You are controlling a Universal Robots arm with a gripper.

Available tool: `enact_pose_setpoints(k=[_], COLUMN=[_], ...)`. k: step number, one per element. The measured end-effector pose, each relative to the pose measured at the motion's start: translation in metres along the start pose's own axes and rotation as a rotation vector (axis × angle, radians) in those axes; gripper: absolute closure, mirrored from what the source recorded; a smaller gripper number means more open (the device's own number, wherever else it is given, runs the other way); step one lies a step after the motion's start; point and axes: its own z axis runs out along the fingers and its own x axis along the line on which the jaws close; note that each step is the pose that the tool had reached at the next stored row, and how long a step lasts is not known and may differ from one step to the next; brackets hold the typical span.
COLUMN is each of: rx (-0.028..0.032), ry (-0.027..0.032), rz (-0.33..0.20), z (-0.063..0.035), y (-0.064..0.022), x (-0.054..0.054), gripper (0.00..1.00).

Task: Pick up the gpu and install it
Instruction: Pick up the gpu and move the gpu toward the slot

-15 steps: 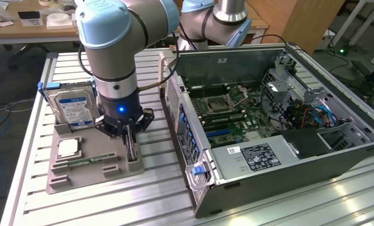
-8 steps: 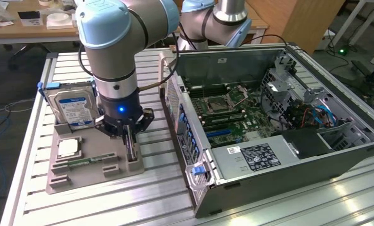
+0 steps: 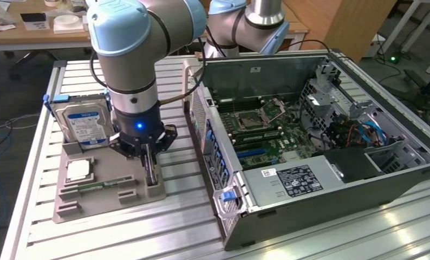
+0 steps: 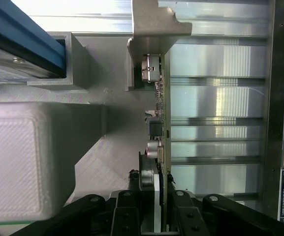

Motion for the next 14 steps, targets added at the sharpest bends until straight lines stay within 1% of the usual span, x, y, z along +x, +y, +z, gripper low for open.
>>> enact_pose_setpoints(k=[3,6,8,14], rx=[-0.0008,-0.0045,-0.0061,-0.008], ry=[-0.0001,0.0002,-0.0001,0.0002], rz=[0.0,0.0,0.0,0.0], z=[-0.0002,-0.0047,-0.011,-0.0361], y=[0.0,-0.0001,0.0,-0.0001], x=[0.0,0.0,0.0,-0.001], gripper=[0.72,0.72,0.72,0.72])
